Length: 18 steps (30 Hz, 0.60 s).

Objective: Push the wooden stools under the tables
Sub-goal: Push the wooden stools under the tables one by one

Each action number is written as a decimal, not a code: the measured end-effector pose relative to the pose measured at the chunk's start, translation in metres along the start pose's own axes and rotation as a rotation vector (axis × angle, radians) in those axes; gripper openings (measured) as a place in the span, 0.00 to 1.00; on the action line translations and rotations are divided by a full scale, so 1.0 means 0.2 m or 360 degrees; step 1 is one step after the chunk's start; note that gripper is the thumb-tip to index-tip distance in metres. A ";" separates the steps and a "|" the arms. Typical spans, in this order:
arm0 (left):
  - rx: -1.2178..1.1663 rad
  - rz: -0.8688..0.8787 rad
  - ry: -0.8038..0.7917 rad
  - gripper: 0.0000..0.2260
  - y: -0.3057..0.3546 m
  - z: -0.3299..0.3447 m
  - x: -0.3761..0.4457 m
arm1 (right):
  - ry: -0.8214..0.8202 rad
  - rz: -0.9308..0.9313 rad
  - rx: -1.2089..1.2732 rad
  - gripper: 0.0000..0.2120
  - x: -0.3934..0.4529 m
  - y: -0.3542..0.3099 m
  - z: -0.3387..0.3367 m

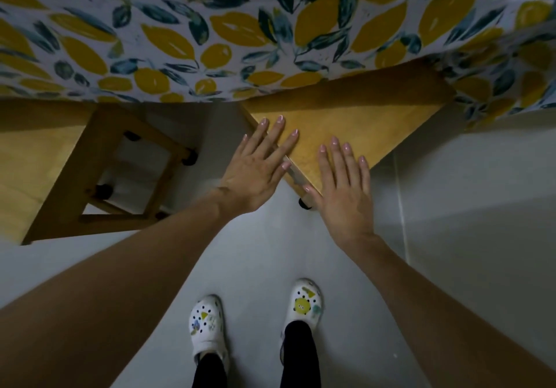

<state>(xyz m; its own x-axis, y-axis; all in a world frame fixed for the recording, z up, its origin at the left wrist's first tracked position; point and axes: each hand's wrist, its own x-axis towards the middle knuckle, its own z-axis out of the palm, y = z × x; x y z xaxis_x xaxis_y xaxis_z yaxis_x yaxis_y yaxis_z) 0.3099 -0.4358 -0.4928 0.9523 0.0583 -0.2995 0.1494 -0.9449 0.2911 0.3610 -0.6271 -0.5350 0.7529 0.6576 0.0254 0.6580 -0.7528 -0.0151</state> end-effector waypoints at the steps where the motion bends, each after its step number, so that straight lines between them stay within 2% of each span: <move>1: 0.0013 -0.0021 0.0000 0.25 0.03 0.01 -0.02 | 0.0011 -0.0034 -0.0012 0.35 -0.02 0.02 0.01; 8: 0.0039 -0.0043 0.0013 0.28 0.26 0.16 -0.23 | 0.0092 -0.0379 -0.0221 0.35 -0.20 0.28 -0.02; 12: 0.0126 0.0167 -0.0010 0.27 0.35 0.23 -0.36 | -0.0043 -0.0581 -0.0231 0.32 -0.32 0.49 -0.07; 16: 0.0213 0.0452 0.0140 0.24 0.27 0.23 -0.36 | -0.0045 -0.0509 0.0038 0.29 -0.39 0.53 -0.17; 18: 0.0268 0.0429 0.0180 0.26 0.18 0.20 -0.31 | 0.0040 -0.0361 0.0148 0.30 -0.38 0.44 -0.18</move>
<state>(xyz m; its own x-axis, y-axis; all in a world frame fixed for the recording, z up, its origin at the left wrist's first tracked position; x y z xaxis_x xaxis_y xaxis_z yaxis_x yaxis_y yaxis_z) 0.2461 -0.4857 -0.5006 0.9764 -0.1744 -0.1271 -0.1488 -0.9707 0.1888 0.3611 -0.7435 -0.5029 0.5860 0.8078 0.0635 0.8092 -0.5793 -0.0981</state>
